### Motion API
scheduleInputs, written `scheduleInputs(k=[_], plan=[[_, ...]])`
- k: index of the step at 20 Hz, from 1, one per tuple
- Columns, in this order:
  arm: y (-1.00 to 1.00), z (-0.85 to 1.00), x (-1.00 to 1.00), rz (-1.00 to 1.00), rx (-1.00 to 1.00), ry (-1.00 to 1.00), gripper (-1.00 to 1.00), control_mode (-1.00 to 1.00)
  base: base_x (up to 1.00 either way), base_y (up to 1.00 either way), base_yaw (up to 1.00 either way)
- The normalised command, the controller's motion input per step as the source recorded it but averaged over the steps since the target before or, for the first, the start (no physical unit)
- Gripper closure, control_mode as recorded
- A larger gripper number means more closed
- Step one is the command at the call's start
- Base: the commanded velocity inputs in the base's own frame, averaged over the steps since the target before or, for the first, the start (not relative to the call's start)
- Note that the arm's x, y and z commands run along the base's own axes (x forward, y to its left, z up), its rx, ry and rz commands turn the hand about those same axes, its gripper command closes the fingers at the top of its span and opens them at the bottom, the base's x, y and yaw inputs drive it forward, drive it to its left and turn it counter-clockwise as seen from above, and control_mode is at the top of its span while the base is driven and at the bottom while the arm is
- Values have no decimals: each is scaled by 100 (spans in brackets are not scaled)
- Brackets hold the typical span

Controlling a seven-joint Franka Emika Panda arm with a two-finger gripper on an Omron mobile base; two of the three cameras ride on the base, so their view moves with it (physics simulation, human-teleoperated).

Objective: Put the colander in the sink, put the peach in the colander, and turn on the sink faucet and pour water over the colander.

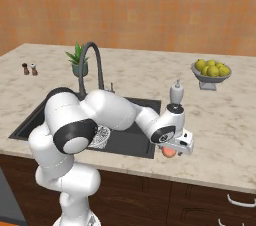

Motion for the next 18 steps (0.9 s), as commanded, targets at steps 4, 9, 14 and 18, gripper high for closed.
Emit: scheduleInputs(k=[4, 9, 14, 18], plan=[[0, -4, 0, 0, 0, 0, -100, -100, 0, 0, 0], [0, 0, 0, 0, 0, 0, -100, -100, 0, 0, 0], [0, 0, 0, 0, 0, 0, 100, -100, 0, 0, 0], [0, 0, 0, 0, 0, 0, 100, -100, 0, 0, 0]])
